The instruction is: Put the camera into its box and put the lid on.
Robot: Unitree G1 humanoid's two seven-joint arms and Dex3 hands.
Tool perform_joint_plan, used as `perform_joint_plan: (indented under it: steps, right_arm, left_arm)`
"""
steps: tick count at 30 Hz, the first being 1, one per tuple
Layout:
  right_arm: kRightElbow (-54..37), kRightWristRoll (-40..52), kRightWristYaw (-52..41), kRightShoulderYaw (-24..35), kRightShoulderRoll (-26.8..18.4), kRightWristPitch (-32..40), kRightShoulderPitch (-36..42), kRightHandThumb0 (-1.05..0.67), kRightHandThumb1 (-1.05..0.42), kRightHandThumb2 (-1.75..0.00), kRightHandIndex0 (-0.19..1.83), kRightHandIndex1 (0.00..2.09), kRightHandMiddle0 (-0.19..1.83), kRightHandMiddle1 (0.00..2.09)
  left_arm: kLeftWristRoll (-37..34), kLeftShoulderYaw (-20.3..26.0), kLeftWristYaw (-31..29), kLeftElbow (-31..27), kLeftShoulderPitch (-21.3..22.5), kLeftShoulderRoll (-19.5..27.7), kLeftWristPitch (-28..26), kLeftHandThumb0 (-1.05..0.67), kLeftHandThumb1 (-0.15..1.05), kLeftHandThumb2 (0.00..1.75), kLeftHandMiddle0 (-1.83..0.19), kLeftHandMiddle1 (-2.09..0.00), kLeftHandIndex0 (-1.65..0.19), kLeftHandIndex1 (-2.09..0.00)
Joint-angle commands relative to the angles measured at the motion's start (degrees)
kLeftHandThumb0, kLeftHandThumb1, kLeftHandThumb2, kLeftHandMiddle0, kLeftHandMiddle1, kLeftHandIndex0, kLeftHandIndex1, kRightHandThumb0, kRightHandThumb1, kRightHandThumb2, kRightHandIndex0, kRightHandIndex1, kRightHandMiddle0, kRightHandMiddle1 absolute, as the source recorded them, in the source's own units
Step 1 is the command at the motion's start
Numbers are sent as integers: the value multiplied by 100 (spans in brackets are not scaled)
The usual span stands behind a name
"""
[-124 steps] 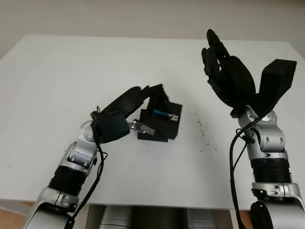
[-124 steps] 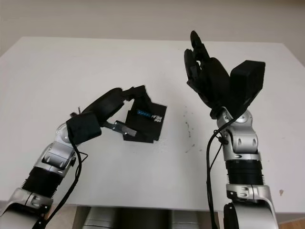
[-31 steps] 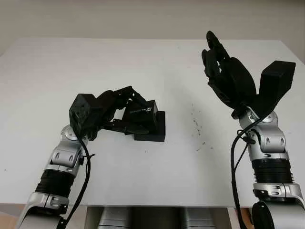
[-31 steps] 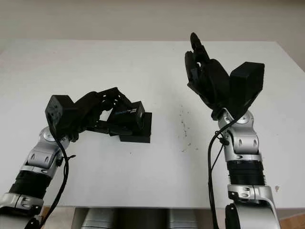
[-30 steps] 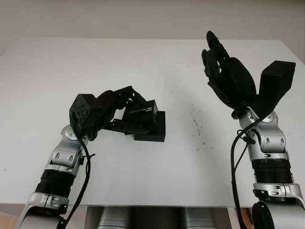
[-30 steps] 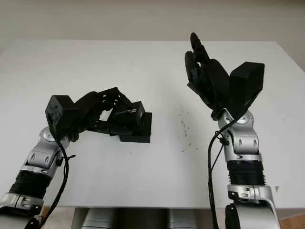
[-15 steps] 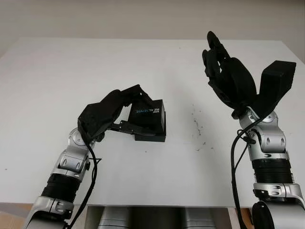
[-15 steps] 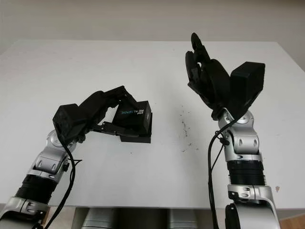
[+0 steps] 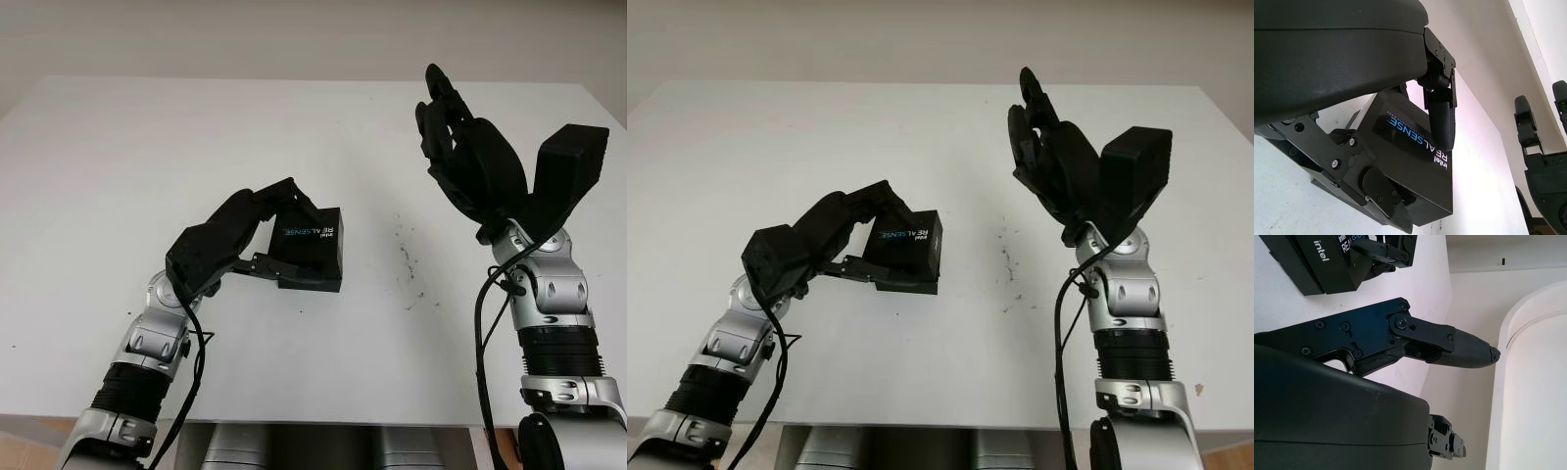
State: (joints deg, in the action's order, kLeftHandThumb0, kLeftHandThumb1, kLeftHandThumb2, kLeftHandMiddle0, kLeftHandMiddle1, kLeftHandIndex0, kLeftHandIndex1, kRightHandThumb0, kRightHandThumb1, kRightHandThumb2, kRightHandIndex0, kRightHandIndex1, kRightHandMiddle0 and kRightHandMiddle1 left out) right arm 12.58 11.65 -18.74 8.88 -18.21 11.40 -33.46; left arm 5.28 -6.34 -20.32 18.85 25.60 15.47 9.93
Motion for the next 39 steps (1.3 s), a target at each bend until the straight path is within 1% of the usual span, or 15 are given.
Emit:
perform_joint_plan:
  steps: [1, 9, 13, 23, 30, 33, 36, 39]
  right_arm:
    - [-135, 12, 18, 31, -21, -17, 21, -70, -105, -65, -19, 0, -18, 3]
    - [-213, 57, 49, 45, 1, 42, 51, -69, -105, -66, -19, 1, -19, 4]
    - [-207, 73, -3, 28, -6, 15, 63, -69, -105, -66, -19, 0, -19, 1]
    - [-254, 64, 55, 11, 36, -9, 93, -69, -105, -67, -19, 0, -19, 0]
    - [-311, 67, 65, 3, 47, 21, 131, -68, -105, -68, -19, 0, -19, 0]
    - [-328, 69, 51, -6, 51, 10, 149, -68, -105, -68, -19, 0, -19, 0]
    - [-340, 74, 60, -6, 62, 24, 151, -67, -105, -68, -19, 0, -19, 0]
    - [-352, 78, 76, -12, 73, 56, 148, -68, -105, -67, -19, 0, -19, 1]
  left_arm:
    - [46, -100, -1, -11, -87, -76, 40, -17, 95, 5, -40, -157, -34, -149]
    - [441, -177, 399, -108, -123, -76, 3, -16, 95, 5, -41, -157, -33, -148]
    - [520, -188, 516, -164, -138, -93, -42, -13, 95, 5, -40, -155, -32, -147]
    - [747, -248, 642, -586, -236, -97, -489, -11, 95, 5, -38, -155, -28, -150]
    - [907, -325, 575, -927, -347, 12, -663, -9, 96, 6, -37, -155, -28, -151]
    - [968, -362, 470, -1153, -400, 63, -897, -8, 97, 6, -34, -153, -26, -150]
    - [1165, -462, 398, -1377, -428, 173, -1019, -8, 97, 6, -34, -150, -26, -149]
    - [1281, -554, 172, -1629, -429, 288, -1295, -6, 98, 6, -32, -142, -24, -146]
